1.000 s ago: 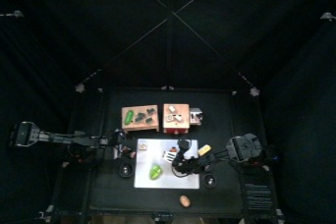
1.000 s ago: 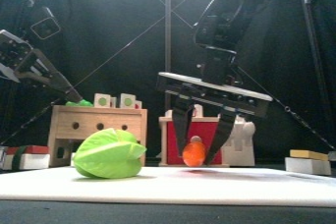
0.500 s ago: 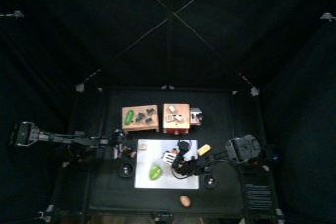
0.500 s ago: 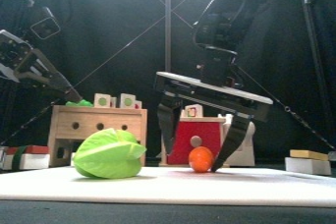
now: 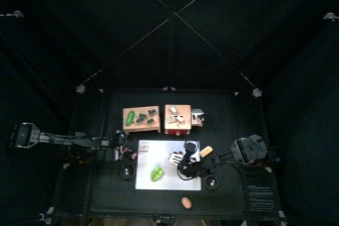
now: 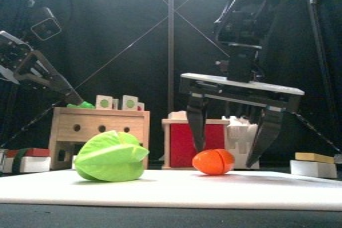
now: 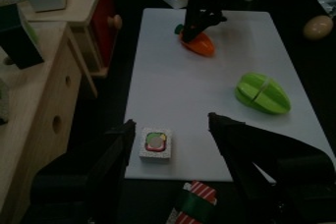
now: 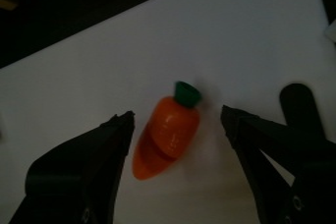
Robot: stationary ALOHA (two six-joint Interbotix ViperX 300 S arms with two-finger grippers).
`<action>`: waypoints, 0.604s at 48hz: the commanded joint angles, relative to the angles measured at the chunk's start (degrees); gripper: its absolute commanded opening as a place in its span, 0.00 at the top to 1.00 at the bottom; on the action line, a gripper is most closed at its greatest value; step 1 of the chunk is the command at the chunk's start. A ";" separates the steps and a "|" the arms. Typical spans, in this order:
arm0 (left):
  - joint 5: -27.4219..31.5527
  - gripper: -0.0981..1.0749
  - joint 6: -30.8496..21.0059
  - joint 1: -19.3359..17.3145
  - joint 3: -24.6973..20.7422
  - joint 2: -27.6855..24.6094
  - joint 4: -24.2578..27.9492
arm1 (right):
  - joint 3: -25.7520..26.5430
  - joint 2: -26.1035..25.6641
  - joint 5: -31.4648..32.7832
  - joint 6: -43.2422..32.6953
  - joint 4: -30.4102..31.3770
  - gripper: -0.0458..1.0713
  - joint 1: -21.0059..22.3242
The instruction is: Reorient carrot for cutting
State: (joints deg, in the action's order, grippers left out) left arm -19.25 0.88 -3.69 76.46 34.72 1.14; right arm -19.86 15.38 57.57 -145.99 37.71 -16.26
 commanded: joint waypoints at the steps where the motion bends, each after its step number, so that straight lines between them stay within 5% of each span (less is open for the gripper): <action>1: -0.18 0.11 0.00 0.00 -0.53 0.09 -0.09 | 0.44 -2.37 -2.46 0.09 1.49 0.06 0.35; 8: -0.18 0.11 0.09 0.00 -0.62 0.09 -0.09 | 0.35 -1.67 -6.42 0.18 2.02 0.06 0.53; 29: -0.18 0.11 0.00 0.09 -0.53 0.09 -0.09 | -1.41 -4.75 -4.13 0.26 4.39 0.06 0.79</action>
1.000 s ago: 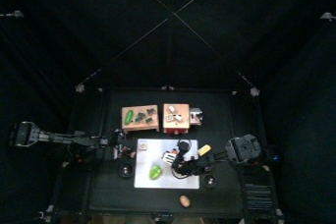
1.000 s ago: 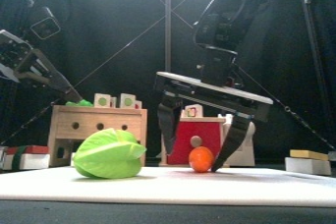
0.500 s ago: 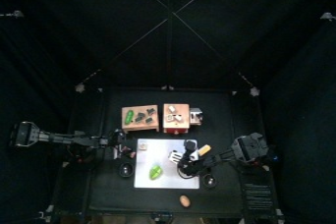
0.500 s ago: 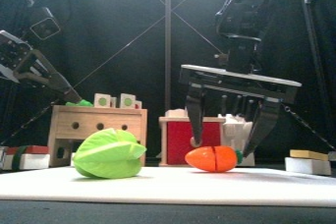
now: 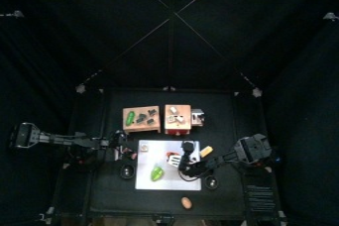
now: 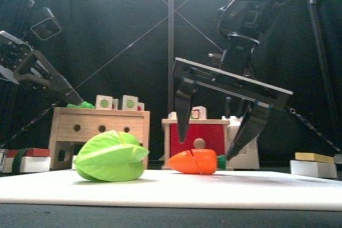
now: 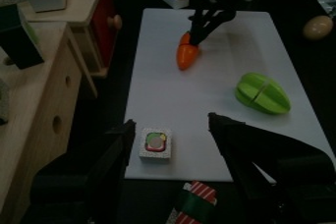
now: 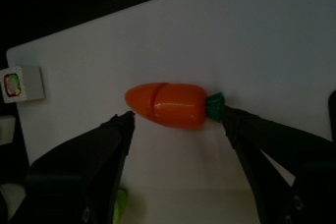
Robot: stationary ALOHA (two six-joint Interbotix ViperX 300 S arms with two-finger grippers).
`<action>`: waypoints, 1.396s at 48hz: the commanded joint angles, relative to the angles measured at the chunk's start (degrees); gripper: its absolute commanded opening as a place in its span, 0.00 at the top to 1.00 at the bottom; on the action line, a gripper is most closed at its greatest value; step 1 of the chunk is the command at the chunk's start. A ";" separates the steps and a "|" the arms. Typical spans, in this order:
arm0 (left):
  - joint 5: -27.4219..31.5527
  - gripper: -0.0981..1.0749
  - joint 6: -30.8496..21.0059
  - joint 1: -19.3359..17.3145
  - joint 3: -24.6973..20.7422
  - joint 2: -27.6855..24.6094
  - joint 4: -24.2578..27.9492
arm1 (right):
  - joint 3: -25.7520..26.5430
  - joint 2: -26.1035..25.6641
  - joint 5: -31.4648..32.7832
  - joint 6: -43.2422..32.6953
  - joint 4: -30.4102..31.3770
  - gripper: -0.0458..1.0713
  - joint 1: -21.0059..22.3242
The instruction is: Reorient carrot for cutting
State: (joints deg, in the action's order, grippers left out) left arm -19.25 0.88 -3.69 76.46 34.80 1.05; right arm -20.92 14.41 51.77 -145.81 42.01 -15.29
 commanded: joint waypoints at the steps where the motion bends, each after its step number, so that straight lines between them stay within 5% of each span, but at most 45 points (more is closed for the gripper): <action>1: -0.18 0.11 0.00 0.09 -0.62 -0.09 0.00 | -0.88 -4.22 2.29 0.09 0.26 0.06 -0.18; 27: -0.18 0.11 0.00 0.00 -0.62 0.00 -0.09 | -6.59 -3.34 -0.97 0.00 -2.55 0.06 0.18; 67: -0.18 0.11 0.00 0.09 -0.62 0.00 -0.09 | -1.58 0.09 -2.81 0.00 -5.89 0.06 -2.64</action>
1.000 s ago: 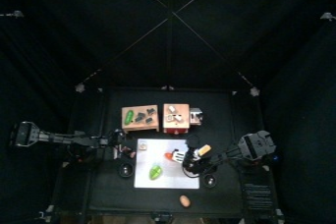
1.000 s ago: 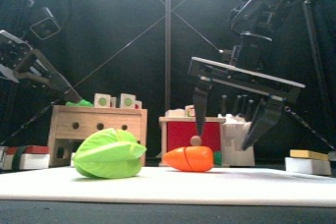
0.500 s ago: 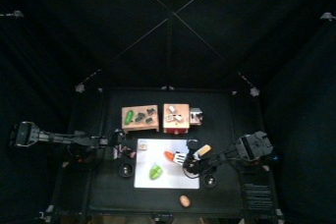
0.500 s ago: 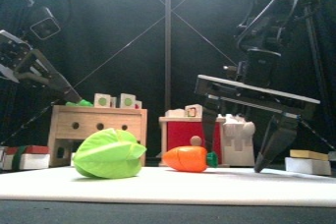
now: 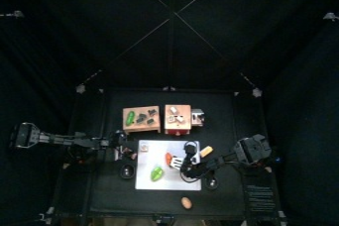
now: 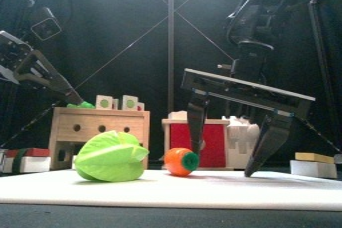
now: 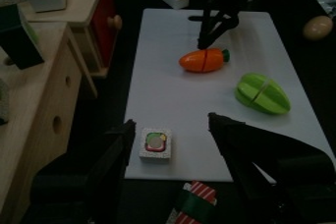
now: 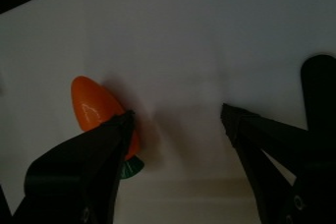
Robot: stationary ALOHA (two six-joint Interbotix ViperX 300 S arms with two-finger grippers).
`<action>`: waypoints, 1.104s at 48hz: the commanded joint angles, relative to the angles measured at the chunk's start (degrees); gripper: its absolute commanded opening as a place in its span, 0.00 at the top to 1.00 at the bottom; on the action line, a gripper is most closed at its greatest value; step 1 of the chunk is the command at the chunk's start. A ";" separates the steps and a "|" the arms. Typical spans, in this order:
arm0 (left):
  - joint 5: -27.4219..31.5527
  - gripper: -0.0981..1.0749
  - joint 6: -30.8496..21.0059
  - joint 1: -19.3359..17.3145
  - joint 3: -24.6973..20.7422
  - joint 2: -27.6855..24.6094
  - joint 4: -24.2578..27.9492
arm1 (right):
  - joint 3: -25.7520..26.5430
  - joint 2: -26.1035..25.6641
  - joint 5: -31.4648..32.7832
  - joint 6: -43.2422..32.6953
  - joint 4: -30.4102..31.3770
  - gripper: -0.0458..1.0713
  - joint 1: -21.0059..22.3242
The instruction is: Reorient carrot for cutting
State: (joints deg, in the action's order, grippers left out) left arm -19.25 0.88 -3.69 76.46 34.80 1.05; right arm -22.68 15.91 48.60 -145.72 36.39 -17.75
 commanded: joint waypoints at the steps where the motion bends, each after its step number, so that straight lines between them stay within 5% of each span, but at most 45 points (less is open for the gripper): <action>1: -0.18 0.11 0.00 0.09 -0.53 0.00 -0.09 | 0.18 -1.49 0.44 -0.09 -0.26 0.06 -0.18; 53: -0.18 0.11 -0.09 0.00 -0.53 0.00 -0.09 | -3.96 -7.21 6.15 -0.09 -0.26 0.06 -0.62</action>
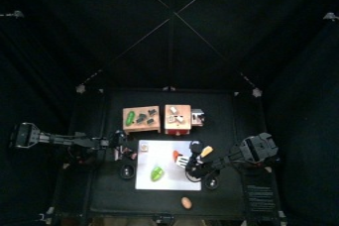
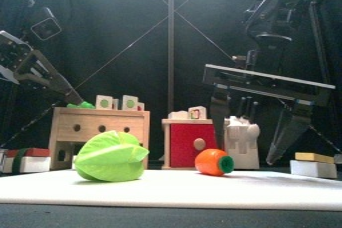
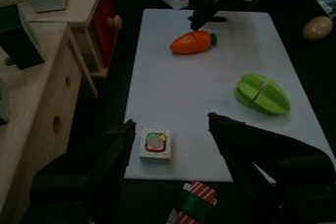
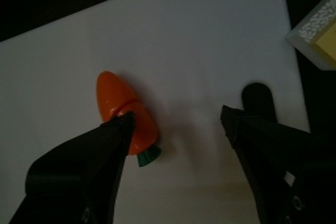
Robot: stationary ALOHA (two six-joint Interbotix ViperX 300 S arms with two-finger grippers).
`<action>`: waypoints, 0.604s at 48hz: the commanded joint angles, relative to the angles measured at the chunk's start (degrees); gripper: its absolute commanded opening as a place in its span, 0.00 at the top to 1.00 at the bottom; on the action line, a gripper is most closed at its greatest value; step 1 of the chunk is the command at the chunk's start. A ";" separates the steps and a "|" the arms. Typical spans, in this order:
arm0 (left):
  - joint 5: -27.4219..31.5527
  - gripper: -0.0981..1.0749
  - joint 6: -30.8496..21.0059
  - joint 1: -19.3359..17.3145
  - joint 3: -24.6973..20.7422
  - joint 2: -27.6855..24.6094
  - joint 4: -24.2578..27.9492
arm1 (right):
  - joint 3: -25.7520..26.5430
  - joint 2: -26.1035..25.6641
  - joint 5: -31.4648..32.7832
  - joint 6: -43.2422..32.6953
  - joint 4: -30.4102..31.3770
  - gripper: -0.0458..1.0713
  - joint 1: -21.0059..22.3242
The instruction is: Reorient carrot for cutting
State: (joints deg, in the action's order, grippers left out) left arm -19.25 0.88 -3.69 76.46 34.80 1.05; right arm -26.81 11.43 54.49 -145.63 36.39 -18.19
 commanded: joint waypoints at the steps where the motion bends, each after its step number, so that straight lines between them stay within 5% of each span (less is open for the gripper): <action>1: -0.18 0.11 -0.09 0.00 -0.53 -0.09 -0.09 | -0.09 -2.90 0.26 -0.18 -0.62 0.06 -0.44; 13: -0.26 0.11 -0.09 0.09 -0.62 0.00 -0.09 | -2.55 -4.75 -0.26 -0.18 -5.27 0.06 -2.37; 29: -0.18 0.11 -0.09 0.09 -0.53 0.00 -0.09 | 0.26 -0.53 -5.98 -0.18 -4.13 0.06 -2.20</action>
State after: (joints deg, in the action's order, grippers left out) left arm -19.25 0.79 -3.69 76.46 34.80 1.05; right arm -28.13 11.69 48.78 -145.72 31.73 -20.48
